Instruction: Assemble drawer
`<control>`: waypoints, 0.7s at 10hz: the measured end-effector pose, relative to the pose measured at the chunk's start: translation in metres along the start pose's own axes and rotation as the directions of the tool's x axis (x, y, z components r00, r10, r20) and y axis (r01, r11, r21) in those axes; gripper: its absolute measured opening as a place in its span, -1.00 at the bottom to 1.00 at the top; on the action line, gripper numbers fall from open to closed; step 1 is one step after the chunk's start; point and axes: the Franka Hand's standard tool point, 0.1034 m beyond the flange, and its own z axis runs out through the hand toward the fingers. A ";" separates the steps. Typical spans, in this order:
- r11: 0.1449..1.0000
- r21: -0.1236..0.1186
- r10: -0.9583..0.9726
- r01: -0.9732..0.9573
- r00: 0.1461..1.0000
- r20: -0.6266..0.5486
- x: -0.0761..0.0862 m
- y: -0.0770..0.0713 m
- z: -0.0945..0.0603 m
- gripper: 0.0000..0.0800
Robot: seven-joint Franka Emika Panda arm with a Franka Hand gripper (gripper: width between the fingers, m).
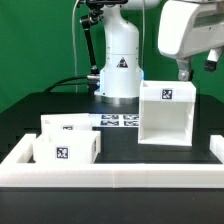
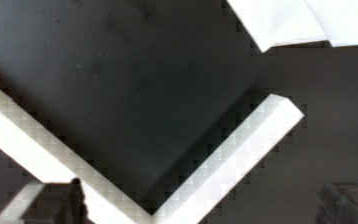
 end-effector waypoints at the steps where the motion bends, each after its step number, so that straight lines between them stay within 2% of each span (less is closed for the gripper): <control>1: 1.000 0.002 0.007 -0.007 1.000 0.003 0.000 0.000 0.001 0.62; 5: 1.000 0.003 0.008 -0.008 1.000 0.004 0.000 0.000 0.002 0.62; 7: 0.995 0.012 0.101 -0.101 0.995 -0.013 -0.018 0.002 0.001 0.62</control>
Offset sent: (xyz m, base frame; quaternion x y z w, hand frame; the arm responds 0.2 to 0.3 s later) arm 0.0000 0.0000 0.0000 0.0000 0.0000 0.0000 1.0000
